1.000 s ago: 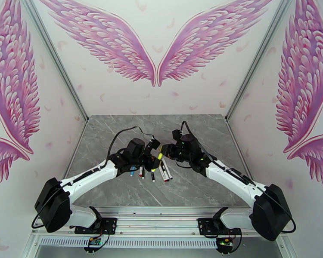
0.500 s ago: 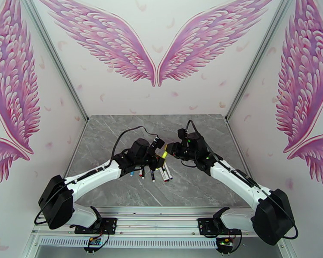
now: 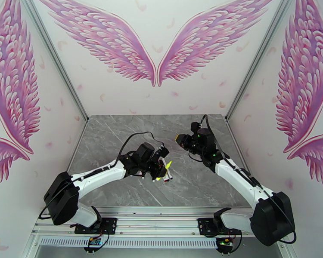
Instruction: Open the pen caps
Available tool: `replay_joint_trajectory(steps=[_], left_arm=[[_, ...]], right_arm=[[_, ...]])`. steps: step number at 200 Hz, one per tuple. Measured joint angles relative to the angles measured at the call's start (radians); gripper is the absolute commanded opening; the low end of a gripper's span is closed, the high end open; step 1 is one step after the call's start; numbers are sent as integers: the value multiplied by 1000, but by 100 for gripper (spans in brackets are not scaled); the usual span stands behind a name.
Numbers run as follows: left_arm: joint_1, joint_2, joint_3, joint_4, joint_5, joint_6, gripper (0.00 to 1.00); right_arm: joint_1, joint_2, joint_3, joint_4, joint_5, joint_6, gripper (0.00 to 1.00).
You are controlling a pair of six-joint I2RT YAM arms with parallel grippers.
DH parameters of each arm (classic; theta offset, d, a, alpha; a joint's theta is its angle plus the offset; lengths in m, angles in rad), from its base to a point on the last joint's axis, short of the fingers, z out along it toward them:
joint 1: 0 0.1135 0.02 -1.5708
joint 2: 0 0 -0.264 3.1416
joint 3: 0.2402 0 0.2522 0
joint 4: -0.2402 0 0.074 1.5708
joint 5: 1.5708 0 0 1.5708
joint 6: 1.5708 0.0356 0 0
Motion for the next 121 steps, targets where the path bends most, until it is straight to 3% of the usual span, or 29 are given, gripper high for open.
replay_joint_trajectory(steps=[55, 121], left_arm=[[32, -39, -33, 17, -35, -34, 0], [213, -176, -162, 119, -72, -109, 0]], right_arm=[[-8, 0, 22, -85, 34, -121, 13], [-26, -45, -18, -304, 175, -388, 14]])
